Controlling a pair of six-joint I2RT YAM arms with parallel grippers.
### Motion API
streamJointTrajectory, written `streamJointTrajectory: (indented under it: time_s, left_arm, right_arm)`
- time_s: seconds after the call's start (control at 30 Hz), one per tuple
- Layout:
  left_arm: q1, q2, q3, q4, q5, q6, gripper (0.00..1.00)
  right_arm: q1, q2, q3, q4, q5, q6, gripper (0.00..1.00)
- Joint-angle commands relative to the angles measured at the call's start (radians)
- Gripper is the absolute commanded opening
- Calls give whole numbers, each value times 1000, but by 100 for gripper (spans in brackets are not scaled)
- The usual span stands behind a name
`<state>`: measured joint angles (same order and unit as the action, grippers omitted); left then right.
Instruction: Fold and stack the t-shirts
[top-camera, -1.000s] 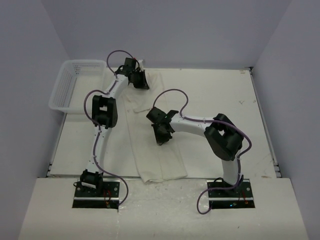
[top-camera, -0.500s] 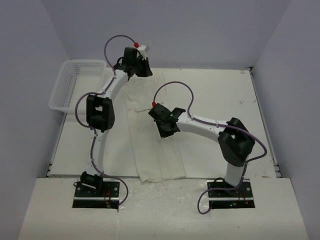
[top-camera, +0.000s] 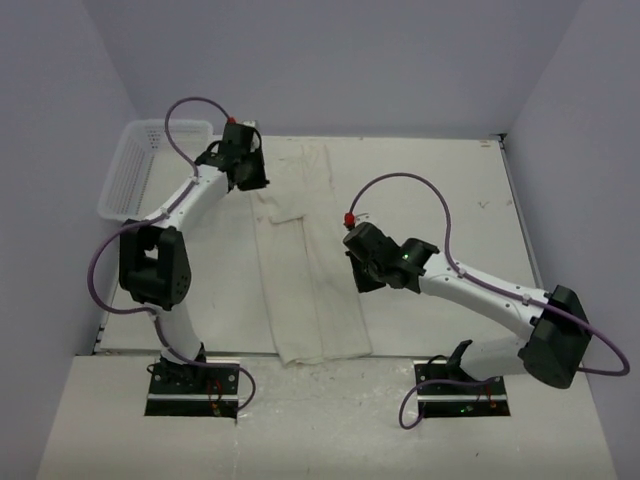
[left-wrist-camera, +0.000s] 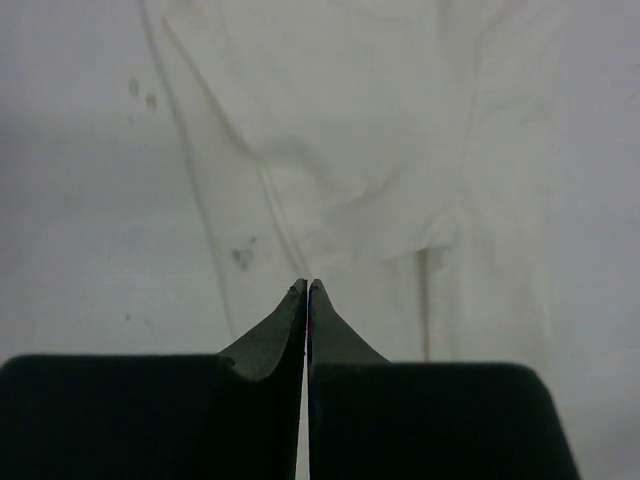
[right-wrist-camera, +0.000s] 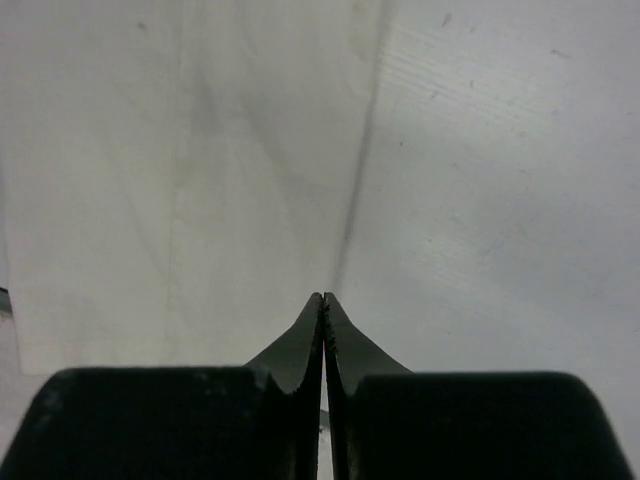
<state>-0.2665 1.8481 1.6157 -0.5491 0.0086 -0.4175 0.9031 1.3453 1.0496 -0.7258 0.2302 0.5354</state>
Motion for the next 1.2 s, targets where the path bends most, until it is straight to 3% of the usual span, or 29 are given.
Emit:
streamJointTrajectory:
  time_s: [0.0, 0.13, 0.4, 0.6, 0.97, 1.17]
  left_arm:
    - [-11, -58, -184, -9, -75, -44, 0]
    - [-39, -90, -310, 69, -56, -37, 0]
    - [-51, -32, -321, 126, -51, -18, 0]
    - [-51, 77, -252, 104, -122, 8, 0]
    - [-51, 258, -126, 146, -100, 39, 0]
    - [-37, 381, 31, 101, -114, 65, 0]
  right_arm:
    - [3, -12, -94, 156, -156, 12, 0]
    - [5, 21, -171, 301, -317, 3, 0]
    - [5, 153, -207, 434, -419, 9, 0]
    - [5, 245, -211, 465, -417, 15, 0]
    - [7, 330, -230, 493, -459, 54, 0]
    - [8, 405, -211, 499, -459, 71, 0]
